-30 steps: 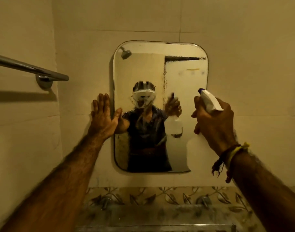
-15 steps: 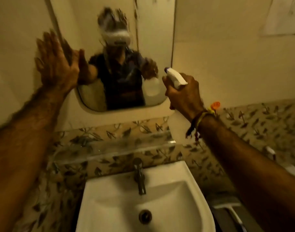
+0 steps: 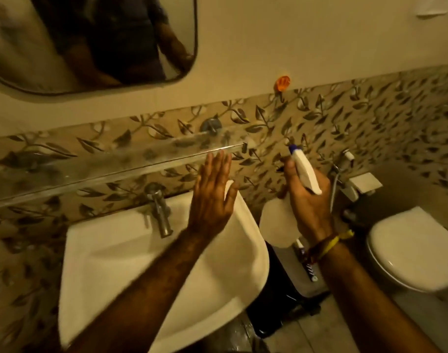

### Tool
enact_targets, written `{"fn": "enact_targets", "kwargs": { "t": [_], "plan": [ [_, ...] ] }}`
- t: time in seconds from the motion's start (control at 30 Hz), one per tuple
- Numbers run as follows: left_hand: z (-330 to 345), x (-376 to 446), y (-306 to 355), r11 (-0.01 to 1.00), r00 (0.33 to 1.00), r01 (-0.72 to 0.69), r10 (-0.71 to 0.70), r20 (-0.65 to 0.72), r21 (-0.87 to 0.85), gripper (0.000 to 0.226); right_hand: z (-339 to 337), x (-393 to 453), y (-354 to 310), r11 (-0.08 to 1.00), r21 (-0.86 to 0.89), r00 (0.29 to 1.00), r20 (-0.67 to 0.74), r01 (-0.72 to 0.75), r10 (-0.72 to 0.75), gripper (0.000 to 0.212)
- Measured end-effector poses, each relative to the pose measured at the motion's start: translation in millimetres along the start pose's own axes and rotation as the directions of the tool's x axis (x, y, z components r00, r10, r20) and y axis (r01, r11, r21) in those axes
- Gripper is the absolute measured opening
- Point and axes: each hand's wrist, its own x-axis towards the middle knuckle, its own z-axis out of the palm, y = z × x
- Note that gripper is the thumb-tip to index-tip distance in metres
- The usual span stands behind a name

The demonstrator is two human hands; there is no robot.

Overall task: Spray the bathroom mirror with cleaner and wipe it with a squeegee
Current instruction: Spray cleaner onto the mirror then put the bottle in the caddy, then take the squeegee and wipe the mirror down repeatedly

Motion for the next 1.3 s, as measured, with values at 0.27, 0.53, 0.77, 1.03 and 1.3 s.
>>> {"fn": "enact_targets", "kwargs": {
  "t": [0.27, 0.53, 0.77, 1.03, 1.3],
  "plan": [
    [175, -44, 8, 0.827, 0.54, 0.516, -0.515, 0.665, 0.222, 0.081, -98, -39, 150, 0.918, -0.165, 0.924, -0.193, -0.362, 0.33, 0.011],
    [239, -72, 37, 0.675, 0.57, 0.531, -0.732, 0.373, 0.513, 0.118, -118, -28, 241, 0.847, -0.34, 0.911, -0.089, -0.408, 0.403, 0.015],
    [240, -73, 35, 0.687, 0.586, 0.527, -0.72, 0.371, 0.501, 0.112, -80, 17, 322, 0.851, -0.349, 0.915, -0.053, -0.391, 0.399, 0.021],
    [243, -72, 36, 0.676, 0.59, 0.467, -0.719, 0.368, 0.57, 0.107, -44, 51, 412, 0.846, -0.234, 0.863, 0.054, -0.478, 0.503, 0.034],
    [248, -73, 39, 0.664, 0.609, 0.518, -0.729, 0.312, 0.539, 0.106, -43, 52, 426, 0.886, -0.211, 0.861, 0.227, -0.412, 0.455, 0.037]
  ]
}}
